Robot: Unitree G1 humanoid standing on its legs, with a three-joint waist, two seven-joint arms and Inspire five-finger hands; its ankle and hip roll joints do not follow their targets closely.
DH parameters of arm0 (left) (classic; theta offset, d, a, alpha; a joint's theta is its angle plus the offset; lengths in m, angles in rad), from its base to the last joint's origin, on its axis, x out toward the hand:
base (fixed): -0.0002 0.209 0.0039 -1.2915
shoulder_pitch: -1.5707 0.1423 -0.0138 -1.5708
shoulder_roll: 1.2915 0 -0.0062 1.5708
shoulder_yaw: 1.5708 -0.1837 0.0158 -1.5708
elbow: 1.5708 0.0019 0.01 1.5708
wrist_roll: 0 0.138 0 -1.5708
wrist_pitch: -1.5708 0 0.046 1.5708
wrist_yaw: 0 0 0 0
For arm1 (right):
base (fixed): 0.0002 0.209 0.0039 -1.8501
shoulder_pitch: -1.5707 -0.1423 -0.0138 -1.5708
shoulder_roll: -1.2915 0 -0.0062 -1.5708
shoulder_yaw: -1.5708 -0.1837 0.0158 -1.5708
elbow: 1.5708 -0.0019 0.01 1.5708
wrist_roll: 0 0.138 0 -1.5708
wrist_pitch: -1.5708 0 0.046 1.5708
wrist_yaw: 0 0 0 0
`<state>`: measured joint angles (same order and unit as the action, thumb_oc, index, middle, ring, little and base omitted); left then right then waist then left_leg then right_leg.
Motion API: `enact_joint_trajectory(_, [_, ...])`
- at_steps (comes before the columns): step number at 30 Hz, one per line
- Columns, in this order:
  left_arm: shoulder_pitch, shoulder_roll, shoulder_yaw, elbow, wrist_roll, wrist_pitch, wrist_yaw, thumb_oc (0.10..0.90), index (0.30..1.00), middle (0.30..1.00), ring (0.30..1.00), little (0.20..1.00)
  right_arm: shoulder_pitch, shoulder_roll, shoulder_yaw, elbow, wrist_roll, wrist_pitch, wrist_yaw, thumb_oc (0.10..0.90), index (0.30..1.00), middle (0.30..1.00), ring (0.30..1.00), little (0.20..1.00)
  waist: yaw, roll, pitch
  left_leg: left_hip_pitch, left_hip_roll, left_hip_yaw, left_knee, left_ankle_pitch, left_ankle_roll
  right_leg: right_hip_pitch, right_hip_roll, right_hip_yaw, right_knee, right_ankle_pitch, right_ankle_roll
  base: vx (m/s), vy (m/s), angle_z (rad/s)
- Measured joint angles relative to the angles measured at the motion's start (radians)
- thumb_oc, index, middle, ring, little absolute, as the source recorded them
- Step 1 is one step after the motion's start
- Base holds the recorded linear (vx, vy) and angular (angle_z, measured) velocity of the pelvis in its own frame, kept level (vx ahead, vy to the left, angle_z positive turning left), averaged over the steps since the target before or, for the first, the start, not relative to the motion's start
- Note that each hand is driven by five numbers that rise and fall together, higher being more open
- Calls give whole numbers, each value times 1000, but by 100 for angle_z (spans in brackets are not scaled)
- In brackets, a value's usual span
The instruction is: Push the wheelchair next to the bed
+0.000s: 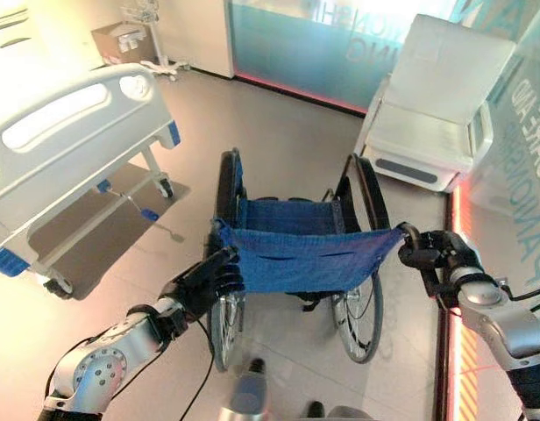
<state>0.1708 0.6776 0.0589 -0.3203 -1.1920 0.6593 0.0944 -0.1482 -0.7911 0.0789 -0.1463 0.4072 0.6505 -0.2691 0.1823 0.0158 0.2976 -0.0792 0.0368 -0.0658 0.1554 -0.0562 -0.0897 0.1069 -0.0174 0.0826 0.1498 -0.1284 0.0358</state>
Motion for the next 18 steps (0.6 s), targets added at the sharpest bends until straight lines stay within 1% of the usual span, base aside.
enact_joint_trajectory(1, [1, 12, -4, -11, -1, -2, -4, 400, 300, 300, 300, 300, -33, -13, 1, 22, 1, -3, 13, 400, 300, 300, 300, 300, 15, 12, 14, 10, 1, 22, -13, 9, 2, -47, 9, -48, 177, -41, -6, 435, 266, -67])
enact_joint_trajectory(2, [-7, 24, -19, -8, -1, -8, -5, 400, 300, 300, 300, 300, -43, -13, 7, 43, 5, -3, 16, 400, 300, 300, 300, 300, 11, -3, 15, 11, -20, 24, -8, 12, 7, -30, 5, -78, 250, -81, -6, 383, 242, -45])
enact_joint_trajectory(3, [-11, 29, -28, -9, -1, -18, -5, 400, 300, 300, 300, 300, -44, -14, 8, 49, 5, -3, 16, 400, 300, 300, 300, 300, 13, -22, 14, 12, -41, 27, -6, 17, 13, -8, -5, -91, 236, -119, -15, 240, 153, -15])
enact_joint_trajectory(4, [-13, 37, -32, -13, -2, -36, -5, 400, 300, 300, 300, 300, -49, -15, 8, 52, 8, -4, 16, 400, 300, 300, 300, 300, 25, -54, 11, -9, -72, 37, 17, 19, 17, 21, -30, -85, 164, -190, -11, 461, 237, -17])
enact_joint_trajectory(5, [-33, 8, -43, 2, -1, -52, -4, 400, 300, 300, 300, 300, -56, -14, 3, 66, 10, -23, 10, 400, 300, 300, 300, 300, 22, -34, 18, -41, -76, 25, 77, 24, 24, 44, -28, -95, 130, -177, 23, 577, 301, -11])
enact_joint_trajectory(6, [-54, 7, -59, 19, -1, -51, -9, 400, 300, 300, 300, 300, -55, -16, 4, 76, 10, -21, -2, 400, 300, 300, 300, 300, 19, -32, 16, -45, -95, 21, 130, 3, 59, 47, -44, -121, 130, -175, 22, 545, 301, 6])
enact_joint_trajectory(7, [-55, 7, -64, 19, -1, -51, -11, 400, 300, 300, 300, 300, -50, -20, 4, 78, 15, -20, -7, 400, 300, 300, 300, 300, 18, -30, 12, -39, -104, 11, 128, 6, 85, 52, -51, -129, 135, -176, 24, 355, 214, 0])
enact_joint_trajectory(8, [-54, 8, -64, 19, -1, -51, -18, 400, 300, 300, 300, 300, -41, -20, 4, 76, 34, -20, -21, 400, 300, 300, 300, 300, 15, -37, 8, -35, -117, 13, 131, 10, 94, 59, -63, -126, 147, -184, 43, 280, 193, -2])
enact_joint_trajectory(9, [-54, 10, -63, 19, -1, -51, -23, 400, 300, 300, 300, 300, -35, -21, 3, 73, 39, -20, -25, 400, 300, 300, 300, 300, 14, -44, 6, -35, -127, 12, 129, 8, 98, 57, -71, -129, 162, -187, 55, 401, 276, -2])
enact_joint_trajectory(10, [-56, 13, -61, 17, -1, -50, -25, 400, 300, 300, 300, 300, -28, -20, 3, 65, 42, -20, -29, 400, 300, 300, 300, 300, 8, -59, 0, -35, -149, 20, 120, 8, 109, 25, -99, -149, 229, -198, 65, 295, 230, 1])
enact_joint_trajectory(11, [-56, 13, -59, 17, 0, -50, -24, 400, 300, 300, 300, 300, -28, -21, 1, 59, 42, -20, -33, 400, 300, 300, 300, 300, -2, -55, 0, -37, -149, 26, 113, 21, 132, -4, -105, -152, 298, -205, 71, 343, 206, -6])
enact_joint_trajectory(12, [-62, 21, -52, 24, -1, -49, -29, 400, 300, 300, 300, 300, -30, -14, -1, 48, 42, -21, -40, 400, 300, 300, 300, 300, -7, -53, -1, -40, -156, 34, 107, 29, 154, -63, -116, -150, 421, -193, 88, 247, 102, -12])
enact_joint_trajectory(13, [-67, 25, -52, 29, -1, -48, -28, 400, 300, 300, 300, 300, -34, -10, 2, 47, 42, -21, -44, 400, 300, 300, 300, 300, -6, -52, -3, -38, -155, 37, 95, 29, 154, -102, -120, -150, 475, -178, 97, 264, 64, 11])
enact_joint_trajectory(14, [-79, 47, -52, 35, -1, -45, -26, 400, 300, 300, 300, 300, -34, -3, 2, 42, 42, -24, -48, 400, 300, 300, 300, 300, -31, -55, -8, -29, -154, 26, 66, 30, 153, -135, -108, -152, 506, -170, 90, 204, 10, 31])
enact_joint_trajectory(15, [-89, 70, -52, 36, -2, -41, -24, 400, 300, 300, 300, 300, -31, -3, 2, 33, 43, -24, -48, 400, 300, 300, 300, 300, -41, -63, -13, -27, -154, 24, 43, 44, 154, -131, -99, -169, 467, -169, 92, 214, -30, 35])
enact_joint_trajectory(16, [-92, 76, -52, 36, -2, -42, -22, 400, 300, 300, 300, 300, -30, -3, 2, 30, 44, -24, -48, 400, 300, 300, 300, 300, -41, -65, -14, -28, -154, 24, 38, 54, 155, -127, -101, -185, 445, -176, 81, 168, -71, -3])
enact_joint_trajectory(17, [-100, 79, -50, 40, -1, -42, -16, 400, 300, 300, 300, 300, -35, 8, 2, 25, 42, -26, -53, 400, 300, 300, 300, 300, -30, -64, -18, -33, -154, 20, 39, 66, 151, -111, -102, -209, 381, -190, 59, 199, -113, -38])
enact_joint_trajectory(18, [-101, 81, -43, 46, -2, -46, -15, 400, 300, 300, 300, 300, -43, 20, 2, 24, 42, -28, -58, 400, 300, 300, 300, 300, -18, -71, -42, -62, -156, 11, 39, 85, 144, -92, -84, -219, 274, -200, 39, 215, -108, -32])
